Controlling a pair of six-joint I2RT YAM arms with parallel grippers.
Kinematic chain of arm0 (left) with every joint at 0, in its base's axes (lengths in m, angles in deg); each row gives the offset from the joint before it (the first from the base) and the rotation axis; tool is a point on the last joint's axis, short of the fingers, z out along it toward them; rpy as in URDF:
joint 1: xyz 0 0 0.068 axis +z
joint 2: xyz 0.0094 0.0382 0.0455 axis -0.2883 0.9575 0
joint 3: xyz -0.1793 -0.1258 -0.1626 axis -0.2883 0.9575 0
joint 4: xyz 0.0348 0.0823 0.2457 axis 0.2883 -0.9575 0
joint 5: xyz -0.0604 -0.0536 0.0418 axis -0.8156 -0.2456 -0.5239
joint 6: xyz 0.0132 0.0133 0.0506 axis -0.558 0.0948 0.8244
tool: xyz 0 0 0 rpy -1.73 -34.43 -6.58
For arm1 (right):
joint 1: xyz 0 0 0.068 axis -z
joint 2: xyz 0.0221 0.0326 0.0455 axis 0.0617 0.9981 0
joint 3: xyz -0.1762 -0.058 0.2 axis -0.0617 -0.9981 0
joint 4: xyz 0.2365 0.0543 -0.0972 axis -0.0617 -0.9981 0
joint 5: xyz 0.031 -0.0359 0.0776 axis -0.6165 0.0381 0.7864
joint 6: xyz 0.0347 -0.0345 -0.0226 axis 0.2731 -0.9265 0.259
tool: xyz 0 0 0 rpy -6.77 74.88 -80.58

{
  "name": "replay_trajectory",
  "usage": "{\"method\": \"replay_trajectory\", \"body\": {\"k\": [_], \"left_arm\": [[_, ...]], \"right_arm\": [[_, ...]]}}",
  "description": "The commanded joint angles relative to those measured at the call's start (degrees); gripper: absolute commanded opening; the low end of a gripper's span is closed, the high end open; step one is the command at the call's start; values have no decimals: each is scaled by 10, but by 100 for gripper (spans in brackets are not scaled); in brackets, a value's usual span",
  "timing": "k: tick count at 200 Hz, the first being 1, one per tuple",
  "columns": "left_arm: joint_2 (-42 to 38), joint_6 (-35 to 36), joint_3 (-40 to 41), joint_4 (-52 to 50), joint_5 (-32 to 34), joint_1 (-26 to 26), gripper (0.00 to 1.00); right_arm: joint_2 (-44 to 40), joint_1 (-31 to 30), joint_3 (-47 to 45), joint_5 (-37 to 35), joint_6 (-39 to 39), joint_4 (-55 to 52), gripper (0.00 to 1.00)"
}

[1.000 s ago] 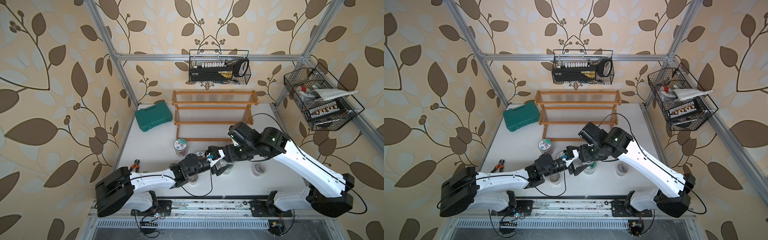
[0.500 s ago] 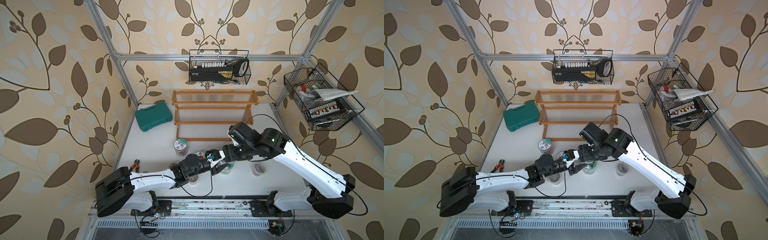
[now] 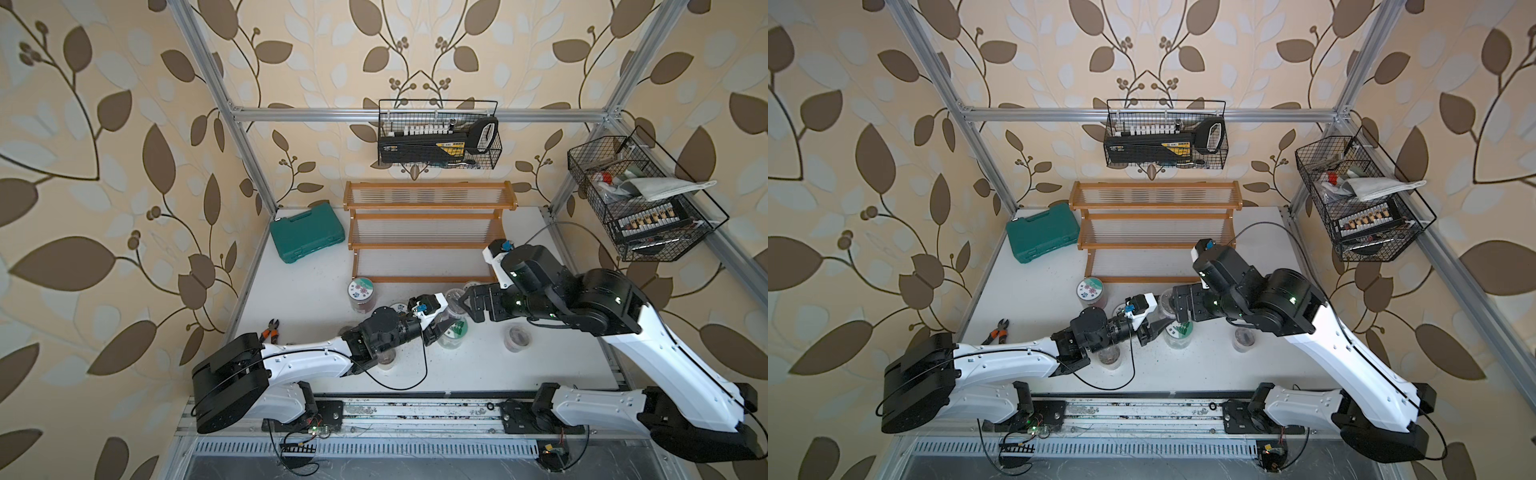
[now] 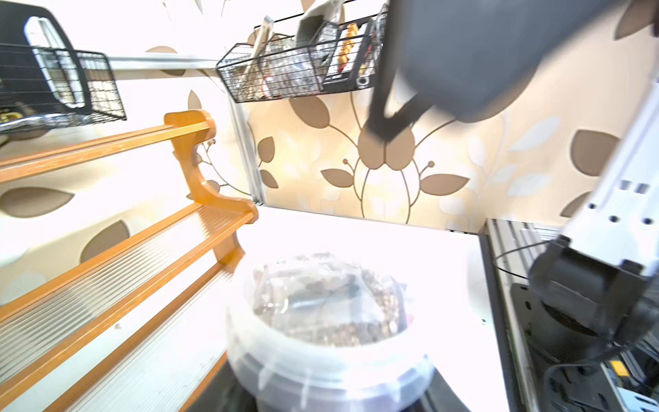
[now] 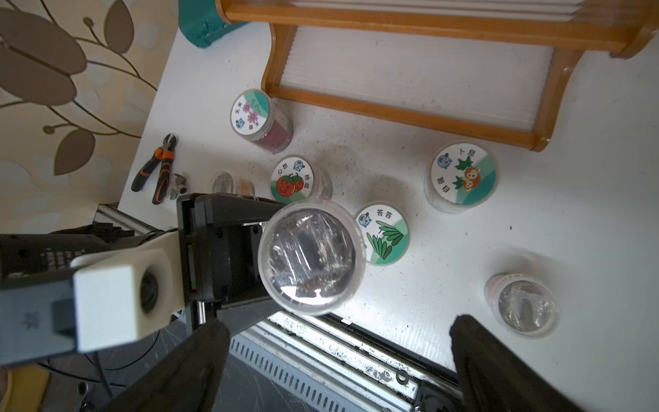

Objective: Place the seed container on the shelf
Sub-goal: Pick up the seed jar at the center of the board, then place the seed jar on the shelf.

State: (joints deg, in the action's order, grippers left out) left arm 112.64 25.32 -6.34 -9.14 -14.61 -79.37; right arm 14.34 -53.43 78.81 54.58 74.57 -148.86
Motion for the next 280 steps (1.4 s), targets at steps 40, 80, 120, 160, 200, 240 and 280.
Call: {"method": "replay_trajectory", "body": {"k": [40, 80, 120, 160, 200, 240, 280], "left_arm": [[-33, -54, -48, 25, 72, 97, 53], [-57, -40, -116, -29, 78, 182, 54], [-45, -38, -197, -66, 75, 263, 56], [-9, -62, -259, -84, 88, 320, 57], [38, -114, -285, -77, 111, 353, 57], [76, -136, -302, -73, 117, 374, 57], [117, -154, -317, -79, 115, 390, 57]], "right_arm": [[-102, 13, -101, -86, -12, 64, 99], [-116, 15, -161, -86, -10, 101, 99], [-106, 21, -189, -65, -9, 122, 99], [-101, 25, -206, -52, -10, 140, 99], [-99, 29, -217, -45, -12, 148, 99], [-100, 37, -224, -37, -17, 148, 99], [-102, 45, -230, -31, -22, 150, 99]]}}
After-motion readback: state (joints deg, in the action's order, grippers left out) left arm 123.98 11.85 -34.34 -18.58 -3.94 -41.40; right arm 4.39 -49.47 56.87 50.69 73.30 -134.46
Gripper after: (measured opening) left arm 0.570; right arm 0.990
